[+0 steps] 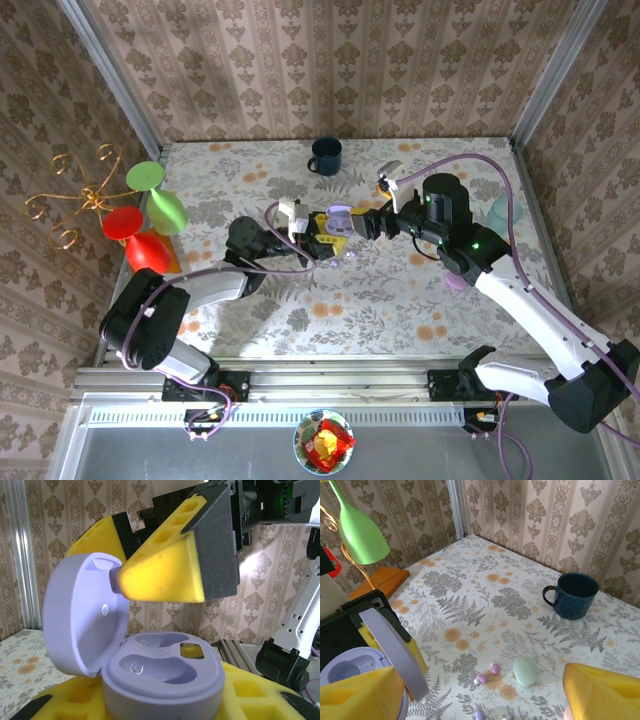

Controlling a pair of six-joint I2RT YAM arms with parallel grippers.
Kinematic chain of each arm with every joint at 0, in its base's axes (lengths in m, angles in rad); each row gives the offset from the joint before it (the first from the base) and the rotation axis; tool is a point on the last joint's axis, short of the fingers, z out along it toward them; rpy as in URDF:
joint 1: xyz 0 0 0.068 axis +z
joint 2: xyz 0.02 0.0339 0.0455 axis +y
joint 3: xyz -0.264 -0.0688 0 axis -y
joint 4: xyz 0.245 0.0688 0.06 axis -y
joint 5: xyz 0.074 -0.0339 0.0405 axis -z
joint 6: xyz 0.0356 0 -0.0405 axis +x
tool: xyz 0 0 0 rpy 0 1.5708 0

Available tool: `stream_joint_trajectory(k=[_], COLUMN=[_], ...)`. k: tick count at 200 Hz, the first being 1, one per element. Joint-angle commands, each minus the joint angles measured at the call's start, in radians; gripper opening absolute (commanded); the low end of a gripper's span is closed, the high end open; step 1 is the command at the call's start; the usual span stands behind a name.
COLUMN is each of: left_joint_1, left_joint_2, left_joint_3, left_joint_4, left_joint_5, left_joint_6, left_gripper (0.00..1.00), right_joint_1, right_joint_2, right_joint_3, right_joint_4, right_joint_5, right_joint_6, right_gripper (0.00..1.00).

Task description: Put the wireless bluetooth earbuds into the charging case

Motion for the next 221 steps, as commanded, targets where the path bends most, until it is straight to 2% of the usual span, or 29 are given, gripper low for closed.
stream_joint_trajectory(k=[1, 18, 40, 69, 93, 120, 140, 190, 221], left_joint_1=[0.000, 0.010, 0.034, 0.068, 0.091, 0.107, 0.116, 0.157, 0.173], left_joint_2=[-0.032, -0.036, -0.041, -0.066, -0.094, -0.117, -0.130, -0.154, -0.172], left_joint_3=[-0.021, -0.028, -0.038, -0.064, -0.087, -0.107, -0.119, -0.162, -0.184], left_joint_4=[0.034, 0.033, 0.033, 0.033, 0.034, 0.034, 0.033, 0.033, 0.034], left_joint_5=[-0.032, -0.057, -0.081, -0.090, -0.094, -0.105, -0.107, -0.124, -0.131], left_joint_6=[0.036, 0.044, 0.050, 0.050, 0.050, 0.051, 0.050, 0.050, 0.046], left_gripper=[0.35, 0.35, 0.35, 0.35, 0.35, 0.35, 0.35, 0.36, 0.36], right_joint_1=[-0.009, -0.017, -0.039, -0.112, -0.177, -0.189, -0.185, -0.144, -0.141], right_joint_2=[-0.034, -0.075, -0.135, -0.199, -0.182, -0.082, 0.025, 0.343, 0.497], right_joint_3=[0.011, -0.023, -0.083, -0.192, -0.259, -0.302, -0.318, -0.242, -0.212], right_joint_4=[0.000, 0.023, 0.063, 0.076, 0.060, 0.052, 0.086, 0.124, 0.200], right_joint_5=[-0.076, -0.141, -0.166, -0.161, -0.116, -0.100, -0.130, -0.212, -0.259], right_joint_6=[0.027, 0.048, 0.112, 0.306, 0.494, 0.638, 0.721, 0.811, 0.902], right_gripper=[0.84, 0.85, 0.86, 0.84, 0.81, 0.76, 0.67, 0.56, 0.54])
